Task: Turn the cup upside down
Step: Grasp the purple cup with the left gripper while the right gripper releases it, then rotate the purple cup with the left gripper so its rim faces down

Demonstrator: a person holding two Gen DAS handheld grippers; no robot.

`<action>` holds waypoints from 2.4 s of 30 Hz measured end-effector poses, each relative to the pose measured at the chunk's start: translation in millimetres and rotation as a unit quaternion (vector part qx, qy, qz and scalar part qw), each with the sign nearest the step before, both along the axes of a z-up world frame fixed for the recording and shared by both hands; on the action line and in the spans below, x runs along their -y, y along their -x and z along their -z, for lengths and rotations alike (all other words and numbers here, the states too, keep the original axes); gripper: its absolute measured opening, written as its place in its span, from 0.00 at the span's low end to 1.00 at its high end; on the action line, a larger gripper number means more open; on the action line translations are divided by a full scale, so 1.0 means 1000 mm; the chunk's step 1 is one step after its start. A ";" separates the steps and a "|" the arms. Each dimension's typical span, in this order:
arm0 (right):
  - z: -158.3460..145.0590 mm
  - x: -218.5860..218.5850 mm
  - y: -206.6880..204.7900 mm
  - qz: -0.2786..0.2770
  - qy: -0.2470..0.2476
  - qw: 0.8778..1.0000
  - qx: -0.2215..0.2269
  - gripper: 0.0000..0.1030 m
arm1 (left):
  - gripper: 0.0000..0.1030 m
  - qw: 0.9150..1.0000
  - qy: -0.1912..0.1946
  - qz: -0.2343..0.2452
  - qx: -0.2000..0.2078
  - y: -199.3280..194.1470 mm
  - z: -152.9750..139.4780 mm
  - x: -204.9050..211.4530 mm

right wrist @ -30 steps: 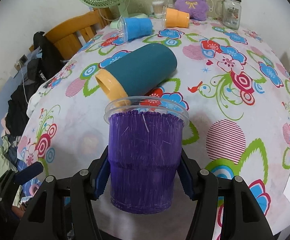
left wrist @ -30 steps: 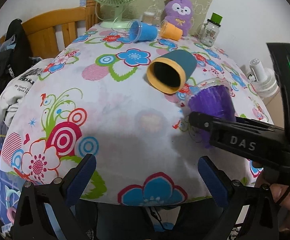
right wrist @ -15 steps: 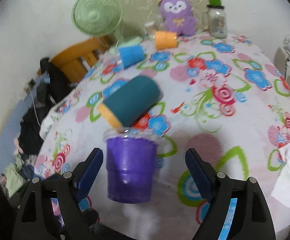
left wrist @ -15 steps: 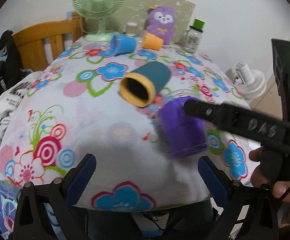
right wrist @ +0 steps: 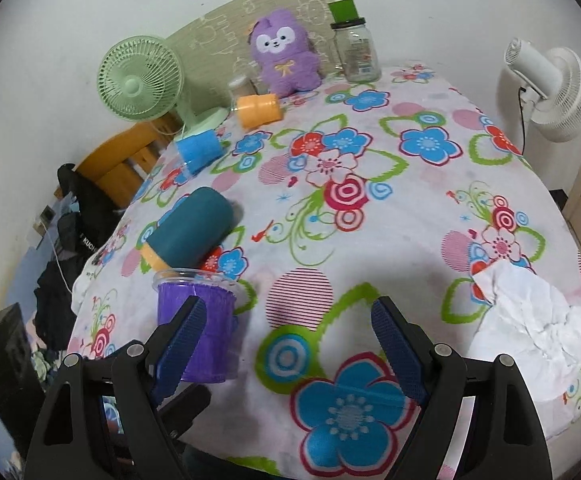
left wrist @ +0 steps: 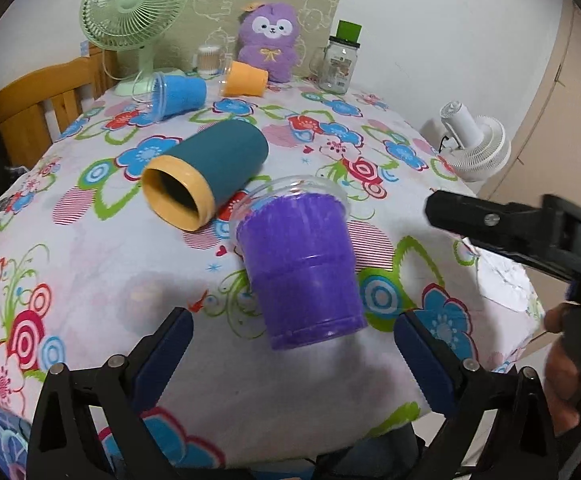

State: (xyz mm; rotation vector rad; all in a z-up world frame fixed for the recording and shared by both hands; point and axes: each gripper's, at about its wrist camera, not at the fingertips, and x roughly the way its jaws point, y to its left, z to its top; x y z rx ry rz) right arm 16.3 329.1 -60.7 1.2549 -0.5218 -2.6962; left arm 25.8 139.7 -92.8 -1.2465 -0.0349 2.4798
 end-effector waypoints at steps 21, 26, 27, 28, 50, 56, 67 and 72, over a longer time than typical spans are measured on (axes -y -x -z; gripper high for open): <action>0.002 0.008 0.003 -0.018 -0.009 1.000 0.002 0.84 | 0.54 0.999 -0.008 0.003 -0.035 -0.002 -0.023 0.014; 0.003 0.011 0.004 -0.019 -0.007 1.000 0.002 0.84 | 0.55 0.999 -0.009 0.008 -0.037 -0.006 -0.037 0.021; 0.003 0.011 0.004 -0.020 -0.007 1.000 0.003 0.84 | 0.55 0.999 -0.008 0.007 -0.039 -0.007 -0.039 0.022; 0.004 0.012 0.005 -0.021 -0.007 1.000 0.003 0.84 | 0.55 0.999 -0.005 0.007 -0.039 -0.008 -0.040 0.022; 0.002 0.017 0.004 -0.030 -0.012 0.999 -0.001 0.84 | 0.46 0.999 -0.007 0.006 -0.046 -0.008 -0.047 0.027; 0.000 0.017 0.003 -0.028 -0.012 1.000 -0.003 0.84 | 0.39 0.999 -0.007 0.008 -0.051 -0.009 -0.050 0.027; 0.000 0.018 0.000 -0.030 -0.014 0.999 -0.001 0.84 | 0.71 0.999 -0.012 0.011 -0.042 -0.004 -0.043 0.022; 0.000 0.017 -0.002 -0.028 -0.016 0.999 -0.002 0.84 | 0.54 0.999 -0.009 0.010 -0.033 0.005 -0.037 0.018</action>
